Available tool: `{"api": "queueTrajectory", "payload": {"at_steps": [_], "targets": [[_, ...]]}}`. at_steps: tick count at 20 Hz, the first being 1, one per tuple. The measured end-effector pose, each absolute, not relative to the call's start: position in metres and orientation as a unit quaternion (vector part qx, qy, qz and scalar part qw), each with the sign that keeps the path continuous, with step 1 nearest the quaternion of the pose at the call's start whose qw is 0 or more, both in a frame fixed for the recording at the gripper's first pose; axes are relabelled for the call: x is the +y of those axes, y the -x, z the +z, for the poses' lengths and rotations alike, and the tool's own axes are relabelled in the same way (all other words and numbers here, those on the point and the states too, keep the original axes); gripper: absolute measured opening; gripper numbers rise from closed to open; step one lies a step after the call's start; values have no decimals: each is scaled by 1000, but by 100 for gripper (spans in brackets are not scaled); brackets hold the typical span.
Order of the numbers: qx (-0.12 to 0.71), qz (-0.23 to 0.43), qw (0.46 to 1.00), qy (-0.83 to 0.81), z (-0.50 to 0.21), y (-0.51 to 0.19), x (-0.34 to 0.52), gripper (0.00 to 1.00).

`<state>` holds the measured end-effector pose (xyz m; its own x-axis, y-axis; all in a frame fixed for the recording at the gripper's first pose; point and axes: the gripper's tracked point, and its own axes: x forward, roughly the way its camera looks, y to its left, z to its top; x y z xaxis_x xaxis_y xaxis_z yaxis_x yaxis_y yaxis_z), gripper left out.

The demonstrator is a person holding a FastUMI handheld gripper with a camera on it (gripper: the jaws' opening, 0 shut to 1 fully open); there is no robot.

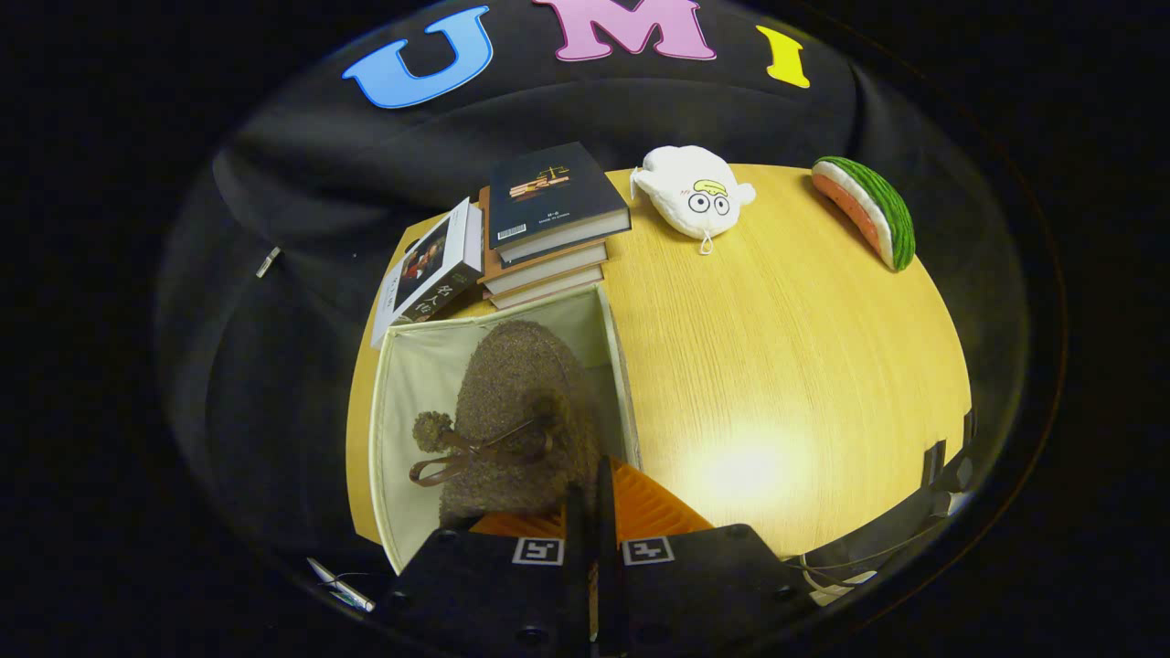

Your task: Open the storage box then place both shoes into the box .Put the left shoe in first, then the right shoe, with the right side of both shoes facing outward in a uniform manner.

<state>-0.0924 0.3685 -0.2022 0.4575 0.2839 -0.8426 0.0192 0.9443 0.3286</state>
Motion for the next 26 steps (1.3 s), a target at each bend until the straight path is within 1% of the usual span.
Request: {"api": "queueTrajectory", "payload": {"at_steps": [3,5,7,9,12,13,14,15,20,26], "targets": [[507,76,849,-130,-205,88,371,9],[507,80,850,-120,-206,90,374,14],[513,83,847,-111,-204,99,377,21],[501,103,851,-117,-193,100,386,29],[476,114,865,-110,-177,96,388,80],[466,115,870,-108,-173,93,388,86],[459,118,874,-108,-169,90,388,97],[452,120,877,-110,-165,88,387,99],[436,123,885,-108,-160,83,375,99],[377,122,910,-118,-139,56,335,99]]}}
